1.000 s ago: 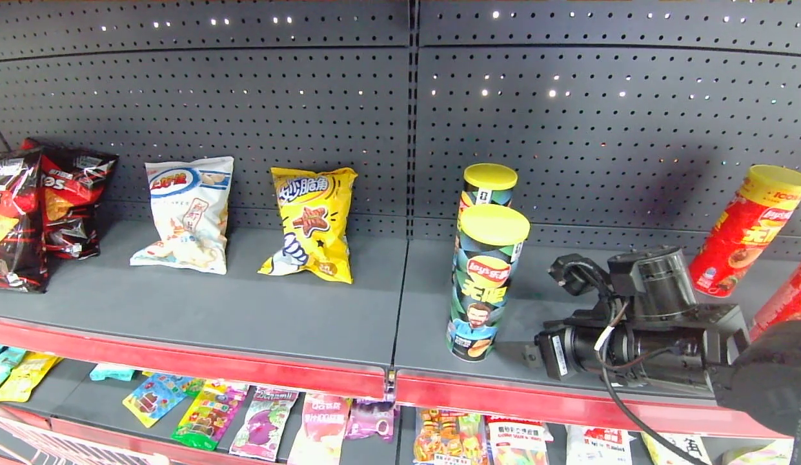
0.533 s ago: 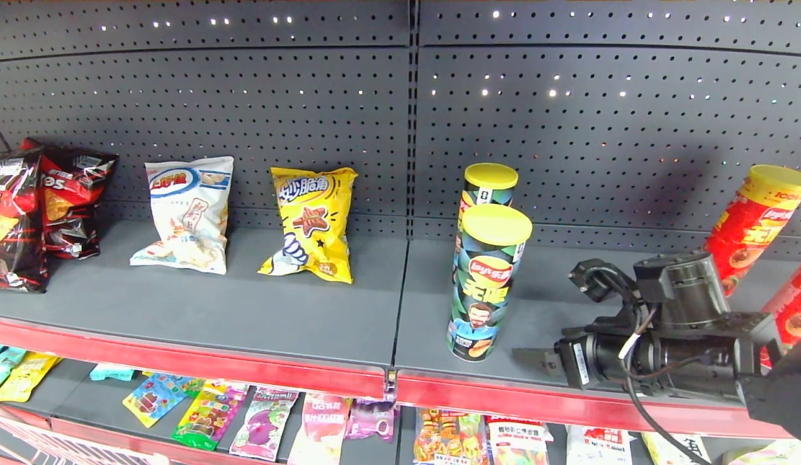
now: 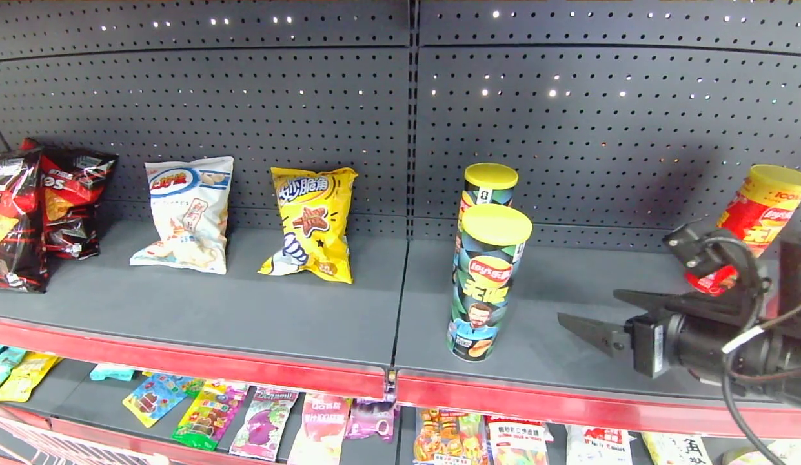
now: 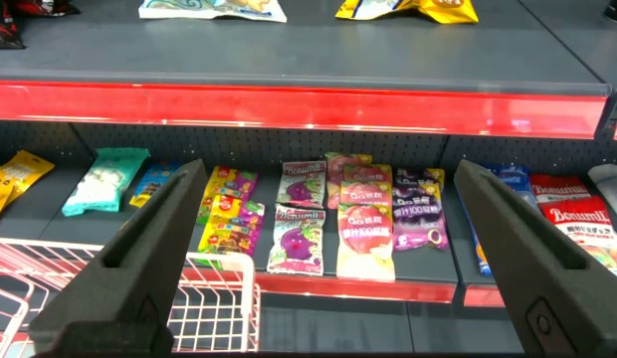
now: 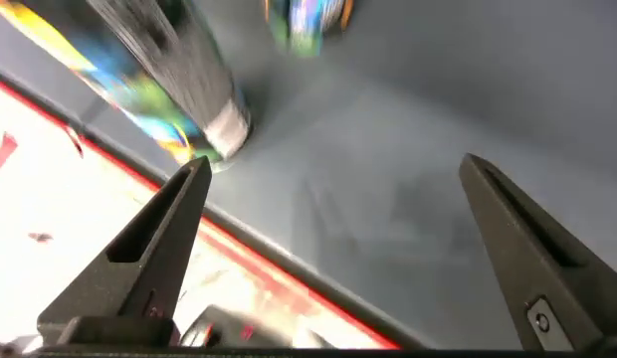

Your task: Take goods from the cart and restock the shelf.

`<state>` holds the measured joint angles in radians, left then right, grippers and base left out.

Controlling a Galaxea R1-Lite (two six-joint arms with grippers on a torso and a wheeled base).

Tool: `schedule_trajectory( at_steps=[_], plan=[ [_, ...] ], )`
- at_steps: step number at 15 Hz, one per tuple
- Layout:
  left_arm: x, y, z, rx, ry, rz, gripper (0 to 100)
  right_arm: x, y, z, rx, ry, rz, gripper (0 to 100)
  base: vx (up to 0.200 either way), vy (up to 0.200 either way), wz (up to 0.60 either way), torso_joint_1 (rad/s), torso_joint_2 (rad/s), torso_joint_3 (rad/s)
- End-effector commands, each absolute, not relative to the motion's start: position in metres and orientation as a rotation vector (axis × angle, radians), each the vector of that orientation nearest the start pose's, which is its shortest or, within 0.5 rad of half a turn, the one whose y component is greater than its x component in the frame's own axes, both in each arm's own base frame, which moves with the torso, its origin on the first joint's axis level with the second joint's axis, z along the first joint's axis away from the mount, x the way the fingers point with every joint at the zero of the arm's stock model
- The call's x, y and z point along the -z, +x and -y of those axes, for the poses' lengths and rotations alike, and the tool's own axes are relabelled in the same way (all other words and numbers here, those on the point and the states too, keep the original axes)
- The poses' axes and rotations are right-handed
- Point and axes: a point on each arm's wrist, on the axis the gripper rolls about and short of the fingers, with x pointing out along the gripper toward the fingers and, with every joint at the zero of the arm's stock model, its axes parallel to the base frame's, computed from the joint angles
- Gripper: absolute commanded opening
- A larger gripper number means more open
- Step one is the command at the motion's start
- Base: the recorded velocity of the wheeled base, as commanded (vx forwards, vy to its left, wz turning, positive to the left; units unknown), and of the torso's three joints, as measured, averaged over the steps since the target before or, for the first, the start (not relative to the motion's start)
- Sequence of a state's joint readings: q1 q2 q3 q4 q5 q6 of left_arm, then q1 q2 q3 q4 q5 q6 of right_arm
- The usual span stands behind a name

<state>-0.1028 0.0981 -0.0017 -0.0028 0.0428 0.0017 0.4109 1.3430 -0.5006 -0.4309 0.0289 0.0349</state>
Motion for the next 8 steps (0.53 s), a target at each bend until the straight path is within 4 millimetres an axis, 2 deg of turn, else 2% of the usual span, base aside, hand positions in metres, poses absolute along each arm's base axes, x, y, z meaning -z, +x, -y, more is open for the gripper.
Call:
schedule_trajectory(
  at_steps=[1, 2, 3, 6, 7, 8],
  plan=[
    [-0.078, -0.015, -0.002, 0.061, 0.008, -0.095, 100, -0.207, 0.148, -0.073, -0.451, -0.067, -0.226, 100, 0.0, 0.0, 0.0, 0.0, 0.0, 0.0],
    [-0.078, -0.015, -0.002, 0.061, 0.008, -0.095, 100, -0.214, 0.134, -0.068, -0.471, -0.097, -0.193, 100, 0.0, 0.0, 0.0, 0.0, 0.0, 0.0],
    [-0.078, -0.015, -0.002, 0.061, 0.008, -0.096, 100, -0.216, 0.13, -0.067, -0.477, -0.106, -0.18, 100, 0.0, 0.0, 0.0, 0.0, 0.0, 0.0],
    [-0.078, -0.015, -0.003, 0.06, 0.008, -0.095, 100, -0.232, 0.092, -0.048, -0.517, -0.158, -0.035, 100, 0.0, 0.0, 0.0, 0.0, 0.0, 0.0],
    [-0.078, -0.015, -0.003, 0.06, 0.008, -0.095, 100, -0.232, 0.085, -0.044, -0.526, -0.153, -0.023, 100, 0.0, 0.0, 0.0, 0.0, 0.0, 0.0],
    [-0.078, -0.015, -0.003, 0.06, 0.008, -0.095, 100, -0.227, 0.073, -0.031, -0.484, -0.144, -0.03, 100, 0.0, 0.0, 0.0, 0.0, 0.0, 0.0]
  ],
)
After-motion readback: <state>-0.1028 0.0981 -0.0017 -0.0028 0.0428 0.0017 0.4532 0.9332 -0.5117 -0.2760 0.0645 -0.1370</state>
